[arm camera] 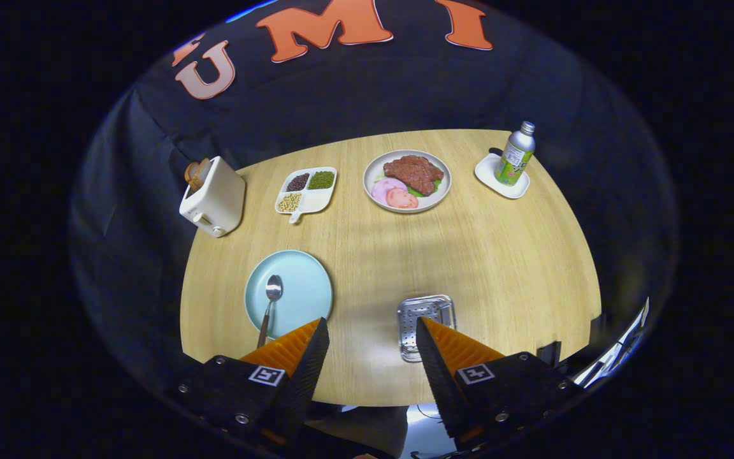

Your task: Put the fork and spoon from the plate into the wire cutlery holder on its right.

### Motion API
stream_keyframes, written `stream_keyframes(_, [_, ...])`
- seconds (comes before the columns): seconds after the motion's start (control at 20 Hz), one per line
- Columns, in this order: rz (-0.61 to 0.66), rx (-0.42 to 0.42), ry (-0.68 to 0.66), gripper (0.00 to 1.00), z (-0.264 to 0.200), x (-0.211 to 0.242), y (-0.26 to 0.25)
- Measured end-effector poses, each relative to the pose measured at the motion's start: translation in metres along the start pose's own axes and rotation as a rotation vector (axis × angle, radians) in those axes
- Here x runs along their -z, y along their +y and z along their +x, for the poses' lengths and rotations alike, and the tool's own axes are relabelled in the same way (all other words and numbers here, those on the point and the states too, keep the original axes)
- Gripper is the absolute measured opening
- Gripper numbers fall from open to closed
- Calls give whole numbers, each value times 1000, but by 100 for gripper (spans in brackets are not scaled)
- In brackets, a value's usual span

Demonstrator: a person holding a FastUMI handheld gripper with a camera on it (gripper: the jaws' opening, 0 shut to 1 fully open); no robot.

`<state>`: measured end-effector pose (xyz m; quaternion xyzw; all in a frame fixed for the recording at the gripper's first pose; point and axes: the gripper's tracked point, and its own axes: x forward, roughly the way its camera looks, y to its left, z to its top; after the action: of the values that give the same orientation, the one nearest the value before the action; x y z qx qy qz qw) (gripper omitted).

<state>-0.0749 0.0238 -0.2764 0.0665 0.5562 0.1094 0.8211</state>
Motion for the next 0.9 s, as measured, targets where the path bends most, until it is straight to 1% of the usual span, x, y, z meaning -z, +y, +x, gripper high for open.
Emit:
stream_keyframes(0.4, [-34, -60, 45, 88, 38, 25, 87])
stream_keyframes(0.7, [-89, -81, 121, 88, 85, 50, 151])
stream_keyframes(0.9, [-113, -74, 177, 88, 116, 61, 175])
